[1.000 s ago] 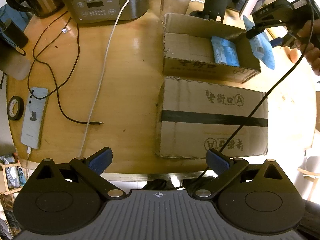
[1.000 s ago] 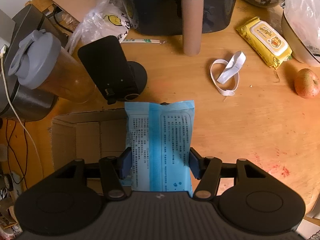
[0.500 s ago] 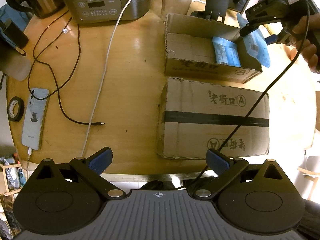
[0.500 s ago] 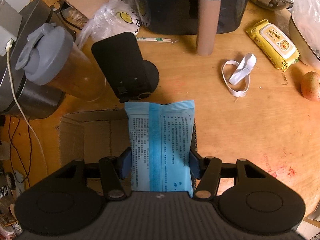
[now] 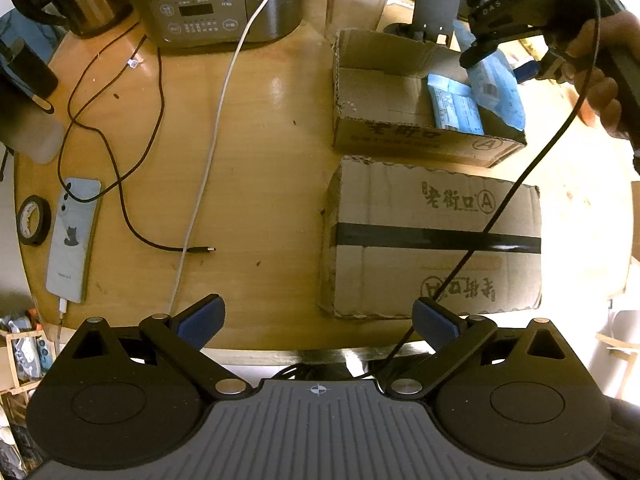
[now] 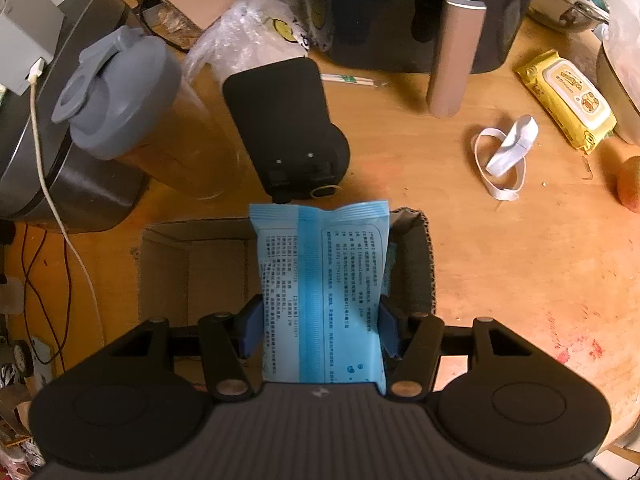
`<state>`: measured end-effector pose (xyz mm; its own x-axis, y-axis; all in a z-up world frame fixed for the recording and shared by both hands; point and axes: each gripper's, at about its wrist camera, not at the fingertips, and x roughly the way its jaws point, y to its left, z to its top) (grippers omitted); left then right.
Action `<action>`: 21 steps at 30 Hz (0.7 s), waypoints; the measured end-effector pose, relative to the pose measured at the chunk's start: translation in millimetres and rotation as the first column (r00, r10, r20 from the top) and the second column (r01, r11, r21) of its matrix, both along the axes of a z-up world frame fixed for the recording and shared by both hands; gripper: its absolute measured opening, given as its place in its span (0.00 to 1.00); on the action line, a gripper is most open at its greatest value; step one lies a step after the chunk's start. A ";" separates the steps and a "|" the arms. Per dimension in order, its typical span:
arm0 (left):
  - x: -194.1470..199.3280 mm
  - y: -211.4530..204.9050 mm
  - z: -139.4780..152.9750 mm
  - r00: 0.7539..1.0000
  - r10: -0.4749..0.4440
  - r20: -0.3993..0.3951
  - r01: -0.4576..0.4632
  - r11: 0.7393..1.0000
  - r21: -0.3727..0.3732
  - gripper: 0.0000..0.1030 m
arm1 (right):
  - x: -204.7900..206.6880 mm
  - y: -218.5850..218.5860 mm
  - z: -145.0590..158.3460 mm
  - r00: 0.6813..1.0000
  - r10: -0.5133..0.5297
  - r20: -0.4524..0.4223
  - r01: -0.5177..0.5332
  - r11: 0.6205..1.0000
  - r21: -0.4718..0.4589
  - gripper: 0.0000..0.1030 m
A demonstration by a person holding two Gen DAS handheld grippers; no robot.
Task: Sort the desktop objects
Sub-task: 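Lower the held blue wipe pack into the box over the first pack, then lower the blue wipe pack beside the first pack inside the open box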
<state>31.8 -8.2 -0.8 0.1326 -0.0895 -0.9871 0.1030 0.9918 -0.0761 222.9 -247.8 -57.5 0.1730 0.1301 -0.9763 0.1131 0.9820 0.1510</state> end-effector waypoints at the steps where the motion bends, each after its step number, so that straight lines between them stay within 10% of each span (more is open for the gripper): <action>1: 0.0 0.3 0.1 1.000 0.000 0.000 0.000 1.000 0.000 1.00 | 0.1 2.0 -0.2 1.000 0.002 0.001 -0.002 1.000 -0.001 0.54; 21: -0.5 6.4 -0.1 1.000 0.012 0.002 -0.012 1.000 -0.005 1.00 | -0.9 32.4 -5.4 1.000 0.014 0.002 -0.014 1.000 -0.013 0.54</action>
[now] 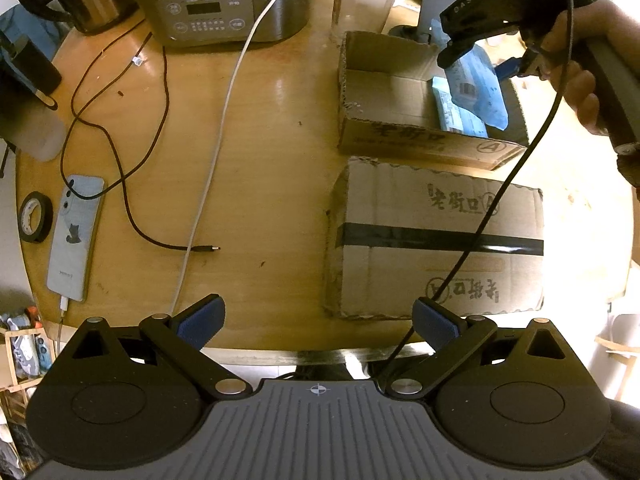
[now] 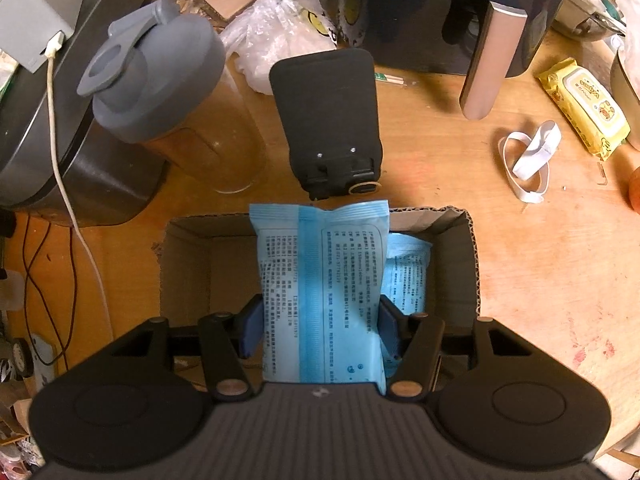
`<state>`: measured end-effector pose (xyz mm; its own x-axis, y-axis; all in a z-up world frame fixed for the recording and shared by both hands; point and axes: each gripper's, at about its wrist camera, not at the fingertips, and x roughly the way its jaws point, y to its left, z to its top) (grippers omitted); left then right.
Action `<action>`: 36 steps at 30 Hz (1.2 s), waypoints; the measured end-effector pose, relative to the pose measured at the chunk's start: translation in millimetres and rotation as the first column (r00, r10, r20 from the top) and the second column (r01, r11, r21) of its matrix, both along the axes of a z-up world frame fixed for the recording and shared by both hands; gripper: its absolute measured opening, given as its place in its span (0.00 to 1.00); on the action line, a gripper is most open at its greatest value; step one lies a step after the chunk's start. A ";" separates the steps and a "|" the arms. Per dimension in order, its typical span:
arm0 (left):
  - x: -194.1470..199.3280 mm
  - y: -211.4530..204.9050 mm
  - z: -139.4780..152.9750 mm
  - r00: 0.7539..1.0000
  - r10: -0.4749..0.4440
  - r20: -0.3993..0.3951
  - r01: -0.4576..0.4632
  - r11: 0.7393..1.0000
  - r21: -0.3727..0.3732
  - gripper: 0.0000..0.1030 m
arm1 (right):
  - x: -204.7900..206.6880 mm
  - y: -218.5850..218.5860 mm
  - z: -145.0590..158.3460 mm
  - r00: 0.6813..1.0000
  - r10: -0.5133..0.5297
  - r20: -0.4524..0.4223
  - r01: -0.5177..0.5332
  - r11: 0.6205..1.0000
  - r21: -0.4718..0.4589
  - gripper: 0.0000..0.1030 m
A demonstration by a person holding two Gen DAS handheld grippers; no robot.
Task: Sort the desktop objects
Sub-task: 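Lower the blue wipe pack beside the first pack inside the open box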
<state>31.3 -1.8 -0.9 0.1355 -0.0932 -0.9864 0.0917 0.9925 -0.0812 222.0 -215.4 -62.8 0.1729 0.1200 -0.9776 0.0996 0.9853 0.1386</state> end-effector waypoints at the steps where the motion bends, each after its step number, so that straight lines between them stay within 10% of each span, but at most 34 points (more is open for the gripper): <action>1: 0.0 0.3 -0.2 1.000 0.001 0.000 -0.001 1.000 -0.001 1.00 | 0.2 1.4 0.0 1.000 0.000 0.001 0.000 1.000 -0.001 0.54; 36: 5.0 14.5 -3.6 1.000 0.027 -0.006 -0.027 1.000 -0.008 1.00 | 8.6 45.5 -7.0 1.000 0.002 -0.001 -0.002 1.000 -0.006 0.54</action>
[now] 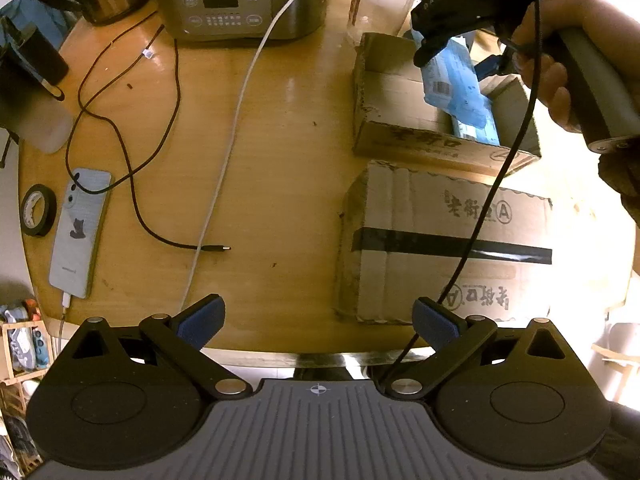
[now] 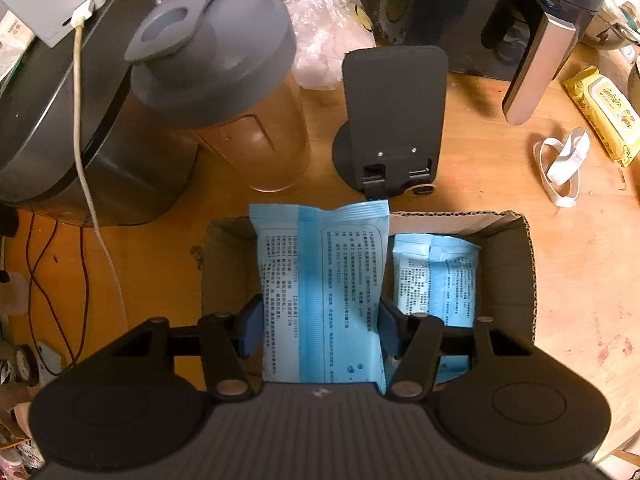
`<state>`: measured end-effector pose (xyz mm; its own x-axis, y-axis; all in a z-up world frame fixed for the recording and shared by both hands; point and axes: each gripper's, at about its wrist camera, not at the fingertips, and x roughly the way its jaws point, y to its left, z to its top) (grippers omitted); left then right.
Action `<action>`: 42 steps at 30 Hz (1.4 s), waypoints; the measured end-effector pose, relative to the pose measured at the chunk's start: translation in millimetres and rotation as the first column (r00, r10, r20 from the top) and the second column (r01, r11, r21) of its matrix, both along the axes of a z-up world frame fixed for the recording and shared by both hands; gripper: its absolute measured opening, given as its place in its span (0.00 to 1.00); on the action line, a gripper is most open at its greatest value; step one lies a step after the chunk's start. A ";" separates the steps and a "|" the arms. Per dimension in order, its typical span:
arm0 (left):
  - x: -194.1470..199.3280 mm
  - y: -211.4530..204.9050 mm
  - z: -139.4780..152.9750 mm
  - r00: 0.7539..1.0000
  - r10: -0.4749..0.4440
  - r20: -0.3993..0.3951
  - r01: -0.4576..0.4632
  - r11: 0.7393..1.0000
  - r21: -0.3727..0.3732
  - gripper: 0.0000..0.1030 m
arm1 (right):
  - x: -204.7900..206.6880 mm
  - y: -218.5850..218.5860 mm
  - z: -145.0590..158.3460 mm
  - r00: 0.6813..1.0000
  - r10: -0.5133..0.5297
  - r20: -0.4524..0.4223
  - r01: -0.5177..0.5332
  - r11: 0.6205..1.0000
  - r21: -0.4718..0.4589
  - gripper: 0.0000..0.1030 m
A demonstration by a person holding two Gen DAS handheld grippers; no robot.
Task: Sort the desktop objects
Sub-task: 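Lower the blue wipe pack beside the first pack inside the open box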
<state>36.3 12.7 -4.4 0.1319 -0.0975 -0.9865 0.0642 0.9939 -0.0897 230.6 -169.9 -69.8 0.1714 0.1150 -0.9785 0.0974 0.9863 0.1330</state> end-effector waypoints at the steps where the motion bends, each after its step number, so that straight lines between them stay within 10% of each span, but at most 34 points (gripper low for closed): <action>1: 0.0 0.3 -0.1 1.000 0.000 0.000 0.000 1.000 0.000 1.00 | 0.1 1.0 -0.2 1.000 -0.001 0.000 0.001 1.000 0.001 0.54; 42: 3.1 13.2 -9.5 0.999 0.021 -0.043 -0.020 1.000 0.015 1.00 | 7.1 12.2 -78.1 0.997 -0.003 -0.078 0.000 0.999 -0.038 0.58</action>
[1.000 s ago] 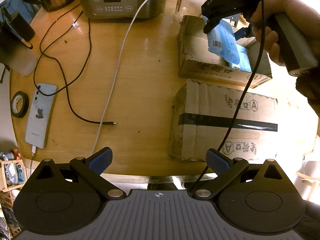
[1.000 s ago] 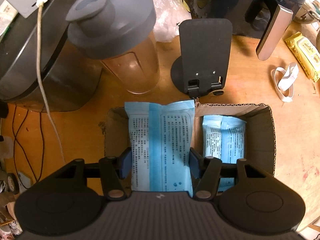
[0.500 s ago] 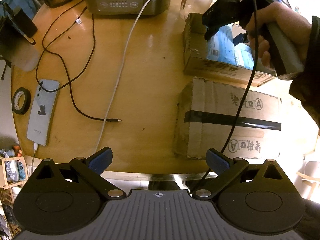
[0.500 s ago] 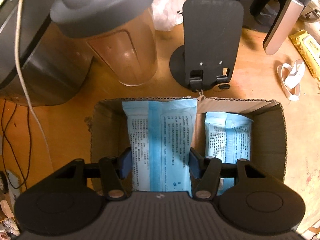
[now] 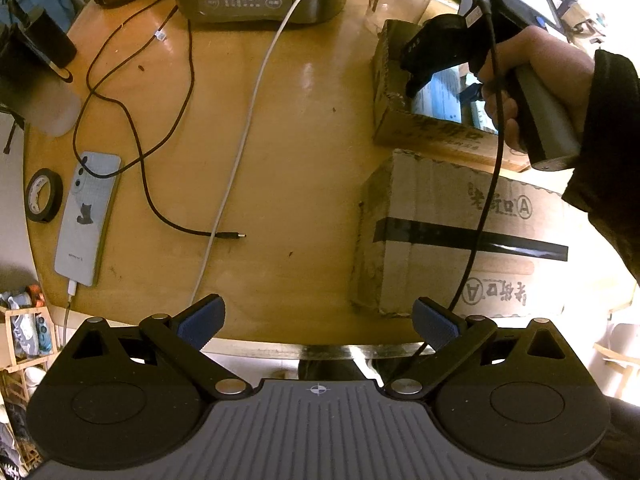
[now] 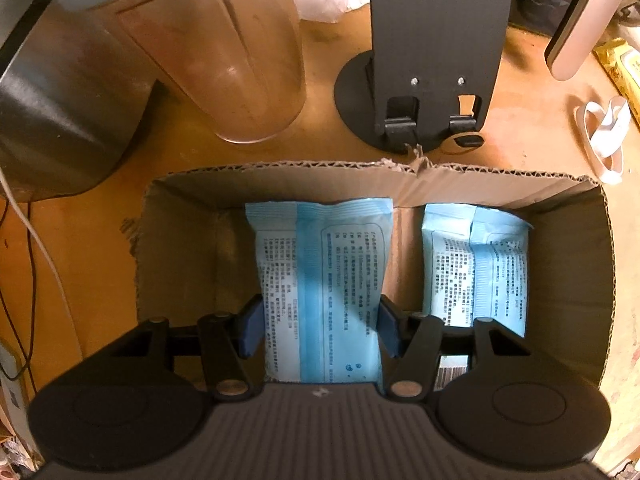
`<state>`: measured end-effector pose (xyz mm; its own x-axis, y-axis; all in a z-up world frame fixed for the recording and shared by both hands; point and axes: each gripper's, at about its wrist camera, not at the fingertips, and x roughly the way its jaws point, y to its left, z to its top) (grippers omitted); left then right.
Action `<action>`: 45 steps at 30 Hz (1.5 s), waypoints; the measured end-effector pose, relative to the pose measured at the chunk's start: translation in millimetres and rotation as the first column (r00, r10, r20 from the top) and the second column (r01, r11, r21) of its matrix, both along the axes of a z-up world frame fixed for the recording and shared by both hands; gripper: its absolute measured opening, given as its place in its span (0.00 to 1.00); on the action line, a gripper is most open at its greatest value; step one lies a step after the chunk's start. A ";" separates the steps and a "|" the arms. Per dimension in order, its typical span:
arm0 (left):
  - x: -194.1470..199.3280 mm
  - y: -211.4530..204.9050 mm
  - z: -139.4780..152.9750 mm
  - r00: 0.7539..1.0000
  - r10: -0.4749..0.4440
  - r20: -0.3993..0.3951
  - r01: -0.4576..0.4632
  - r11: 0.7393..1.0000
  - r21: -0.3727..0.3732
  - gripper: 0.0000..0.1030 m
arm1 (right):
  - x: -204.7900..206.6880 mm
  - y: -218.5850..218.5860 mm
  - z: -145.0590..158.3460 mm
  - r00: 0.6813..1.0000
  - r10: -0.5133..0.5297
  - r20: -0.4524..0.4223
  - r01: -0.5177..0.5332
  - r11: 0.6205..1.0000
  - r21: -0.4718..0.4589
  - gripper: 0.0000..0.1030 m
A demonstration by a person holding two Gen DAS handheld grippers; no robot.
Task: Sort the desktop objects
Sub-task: 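Lower the blue wipe pack beside the first pack inside the open box, then open the right gripper to release the blue wipe pack, then lift the open right gripper up out of the box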
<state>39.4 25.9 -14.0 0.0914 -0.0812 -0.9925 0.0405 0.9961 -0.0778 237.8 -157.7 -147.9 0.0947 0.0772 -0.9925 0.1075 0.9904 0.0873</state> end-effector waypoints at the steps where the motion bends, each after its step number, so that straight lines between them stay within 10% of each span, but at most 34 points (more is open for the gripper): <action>1: 0.1 -0.2 -0.3 1.000 0.000 -0.001 0.000 1.000 0.000 1.00 | 0.3 -0.6 -0.5 1.000 -0.007 -0.003 0.007 1.000 0.000 0.62; 3: 0.2 -0.9 -0.4 1.000 -0.002 -0.003 0.002 1.000 0.001 1.00 | 0.8 -1.7 -0.9 1.000 -0.022 -0.004 0.022 1.000 0.000 0.91; 5: 0.3 -1.5 -0.5 1.000 -0.002 -0.003 0.002 1.000 0.001 1.00 | 1.0 -1.5 3.4 1.000 -0.024 0.019 0.024 1.000 0.004 1.00; 45: -6.3 -14.8 5.2 1.000 -0.019 0.013 0.019 1.000 0.007 1.00 | -11.2 -10.0 59.5 1.000 0.006 0.028 -0.005 0.999 -0.039 1.00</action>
<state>33.1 11.1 -8.8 0.1030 -0.0759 -0.9918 0.0601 0.9957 -0.0700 226.5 -167.7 -88.4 0.1227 0.0396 -0.9917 0.1000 0.9936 0.0520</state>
